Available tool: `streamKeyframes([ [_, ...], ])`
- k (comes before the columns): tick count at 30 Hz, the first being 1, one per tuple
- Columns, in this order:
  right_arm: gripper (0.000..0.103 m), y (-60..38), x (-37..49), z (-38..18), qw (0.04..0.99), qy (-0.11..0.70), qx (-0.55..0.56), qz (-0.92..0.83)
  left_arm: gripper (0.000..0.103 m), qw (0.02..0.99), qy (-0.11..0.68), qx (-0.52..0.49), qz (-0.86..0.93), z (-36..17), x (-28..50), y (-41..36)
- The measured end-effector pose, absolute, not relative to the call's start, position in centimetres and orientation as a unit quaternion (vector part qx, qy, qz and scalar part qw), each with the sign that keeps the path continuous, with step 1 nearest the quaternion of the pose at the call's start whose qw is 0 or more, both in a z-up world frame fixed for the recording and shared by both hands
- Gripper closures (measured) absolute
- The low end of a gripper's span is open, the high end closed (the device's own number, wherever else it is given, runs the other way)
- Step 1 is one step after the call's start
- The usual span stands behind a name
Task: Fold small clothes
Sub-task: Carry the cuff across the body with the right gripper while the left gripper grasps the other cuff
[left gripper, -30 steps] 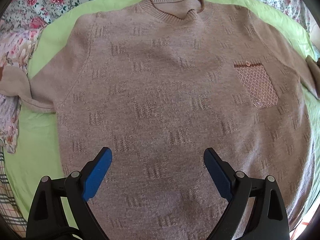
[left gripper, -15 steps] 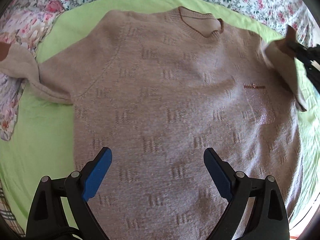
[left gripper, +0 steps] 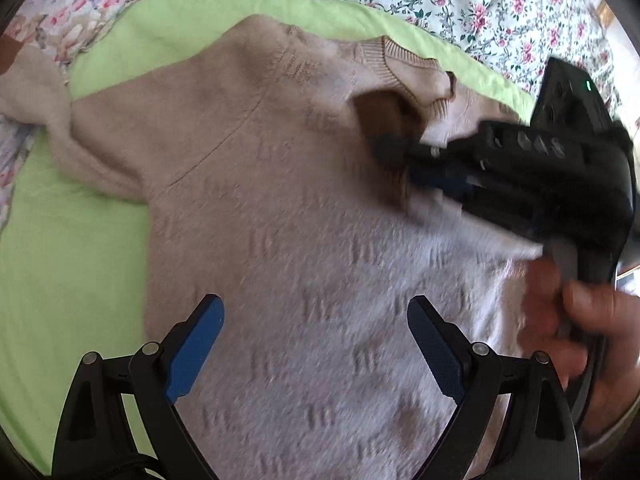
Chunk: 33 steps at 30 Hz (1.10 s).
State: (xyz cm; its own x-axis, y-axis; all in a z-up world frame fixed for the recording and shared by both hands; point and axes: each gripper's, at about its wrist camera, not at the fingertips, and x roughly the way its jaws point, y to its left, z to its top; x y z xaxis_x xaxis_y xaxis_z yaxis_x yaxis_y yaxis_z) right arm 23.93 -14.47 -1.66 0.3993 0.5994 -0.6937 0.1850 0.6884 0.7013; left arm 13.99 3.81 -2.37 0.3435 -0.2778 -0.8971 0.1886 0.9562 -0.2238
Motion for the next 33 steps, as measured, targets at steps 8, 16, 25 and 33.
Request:
streamKeyframes([
  [8,0.074,-19.5,18.5,3.0,0.788,0.47,0.388,0.087,0.009,0.795,0.567,-0.119,-0.179,-4.7,20.9,0.1],
  [16,0.074,-27.4,12.4,5.5,0.815,0.426,0.394,-0.021,0.091,0.819,0.533,-0.095,-0.189,-3.8,22.4,-1.7],
  [25,0.074,-34.5,10.5,5.7,0.818,0.411,0.383,-0.125,0.095,0.862,0.489,-0.067,-0.116,-2.1,21.5,3.9],
  [33,0.046,-36.1,15.9,3.3,0.824,0.45,0.326,-0.11,0.095,0.879,0.461,-0.048,-0.107,-0.6,21.3,4.0],
])
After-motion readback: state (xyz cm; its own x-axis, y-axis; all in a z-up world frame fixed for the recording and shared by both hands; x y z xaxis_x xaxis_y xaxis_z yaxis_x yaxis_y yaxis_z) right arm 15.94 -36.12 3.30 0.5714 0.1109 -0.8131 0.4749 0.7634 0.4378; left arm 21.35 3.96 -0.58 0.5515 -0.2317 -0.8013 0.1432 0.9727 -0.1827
